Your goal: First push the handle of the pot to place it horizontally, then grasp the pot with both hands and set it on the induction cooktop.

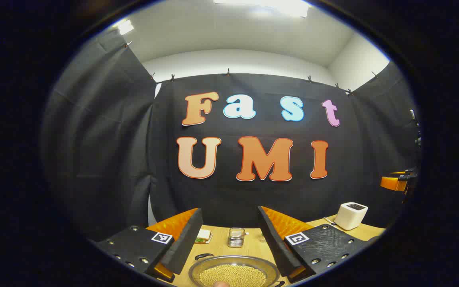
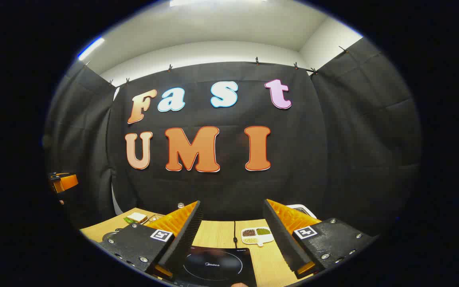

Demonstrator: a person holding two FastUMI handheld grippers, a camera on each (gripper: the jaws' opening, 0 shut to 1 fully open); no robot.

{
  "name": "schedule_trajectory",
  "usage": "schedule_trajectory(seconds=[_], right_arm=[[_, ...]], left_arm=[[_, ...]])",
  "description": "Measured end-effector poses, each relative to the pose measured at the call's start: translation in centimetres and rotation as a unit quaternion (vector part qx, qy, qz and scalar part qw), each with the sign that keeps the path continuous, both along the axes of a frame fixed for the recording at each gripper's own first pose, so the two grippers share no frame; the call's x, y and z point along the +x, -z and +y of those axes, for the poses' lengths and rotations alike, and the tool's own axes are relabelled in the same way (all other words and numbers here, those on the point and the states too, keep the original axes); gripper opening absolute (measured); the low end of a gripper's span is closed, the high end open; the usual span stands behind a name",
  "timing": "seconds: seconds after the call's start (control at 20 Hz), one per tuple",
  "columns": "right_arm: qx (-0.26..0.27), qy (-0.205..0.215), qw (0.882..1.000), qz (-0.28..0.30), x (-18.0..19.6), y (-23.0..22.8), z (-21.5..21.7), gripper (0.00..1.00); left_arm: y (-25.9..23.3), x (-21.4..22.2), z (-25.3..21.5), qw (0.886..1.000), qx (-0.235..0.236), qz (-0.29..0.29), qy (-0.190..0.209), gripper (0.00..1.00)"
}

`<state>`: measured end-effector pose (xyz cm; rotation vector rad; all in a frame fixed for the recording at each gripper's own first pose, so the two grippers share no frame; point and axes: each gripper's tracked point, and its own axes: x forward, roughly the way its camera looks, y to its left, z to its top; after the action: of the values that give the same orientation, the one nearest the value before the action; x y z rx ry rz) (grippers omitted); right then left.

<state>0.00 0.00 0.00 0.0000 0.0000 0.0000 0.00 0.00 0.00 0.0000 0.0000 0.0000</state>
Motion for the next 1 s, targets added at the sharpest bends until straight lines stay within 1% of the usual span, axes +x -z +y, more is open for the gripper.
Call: schedule_trajectory(seconds=[0.05, 0.1, 0.15, 0.2, 0.25, 0.3, 0.45, 0.5, 0.55, 0.85, 0.9, 0.95, 1.0], right_arm=[[0.001, -0.003, 1.0, 0.003, 0.09, 0.15, 0.14, 0.95], [0.001, -0.006, 1.0, 0.003, 0.14, 0.14, 0.31, 1.0], [-0.001, -0.008, 1.0, 0.002, 0.15, 0.12, 0.36, 1.0], [-0.002, -0.007, 1.0, -0.001, 0.06, -0.04, 0.25, 0.95], [-0.003, -0.006, 1.0, -0.003, 0.03, -0.14, 0.1, 1.0], [-0.003, -0.005, 1.0, -0.003, 0.12, -0.18, 0.13, 0.95], [0.003, -0.009, 1.0, 0.003, 0.26, 0.19, 0.32, 0.95], [0.004, -0.01, 1.0, 0.005, 0.18, 0.31, 0.33, 1.0], [0.004, -0.012, 1.0, 0.006, 0.2, 0.34, 0.24, 0.95], [0.004, -0.013, 1.0, 0.003, -0.08, 0.22, 0.11, 0.95], [0.004, -0.014, 1.0, 0.004, -0.13, 0.22, 0.06, 1.0], [0.004, -0.015, 1.0, 0.004, -0.11, 0.29, 0.09, 0.95], [0.004, -0.014, 1.0, 0.005, -0.16, 0.34, 0.0, 0.95]], left_arm=[[-0.05, 0.05, -0.32, 1.0, -0.003, -0.001, 0.003, 0.86], [-0.15, 0.08, -0.39, 1.0, -0.006, -0.001, 0.004, 0.87], [-0.03, 0.03, -0.31, 1.0, -0.008, 0.0, 0.003, 0.87], [0.15, 0.08, -0.29, 1.0, -0.007, 0.002, 0.003, 0.87], [0.35, 0.09, -0.42, 1.0, -0.006, 0.006, 0.004, 0.87], [0.55, 0.05, -0.46, 1.0, -0.005, 0.011, 0.005, 0.87], [0.72, 0.23, -0.5, 1.0, -0.008, 0.015, 0.006, 0.87], [0.8, 0.26, -0.45, 1.0, -0.009, 0.016, 0.005, 0.87], [0.84, 0.18, -0.36, 1.0, -0.008, 0.016, 0.004, 0.87], [0.6, -0.08, -0.7, 1.0, -0.006, 0.015, 0.007, 0.87], [0.57, -0.1, -0.64, 1.0, -0.005, 0.016, 0.007, 0.87], [0.7, -0.06, -0.59, 1.0, -0.004, 0.016, 0.007, 0.87], [0.71, 0.01, -0.64, 1.0, -0.004, 0.017, 0.007, 0.87]])
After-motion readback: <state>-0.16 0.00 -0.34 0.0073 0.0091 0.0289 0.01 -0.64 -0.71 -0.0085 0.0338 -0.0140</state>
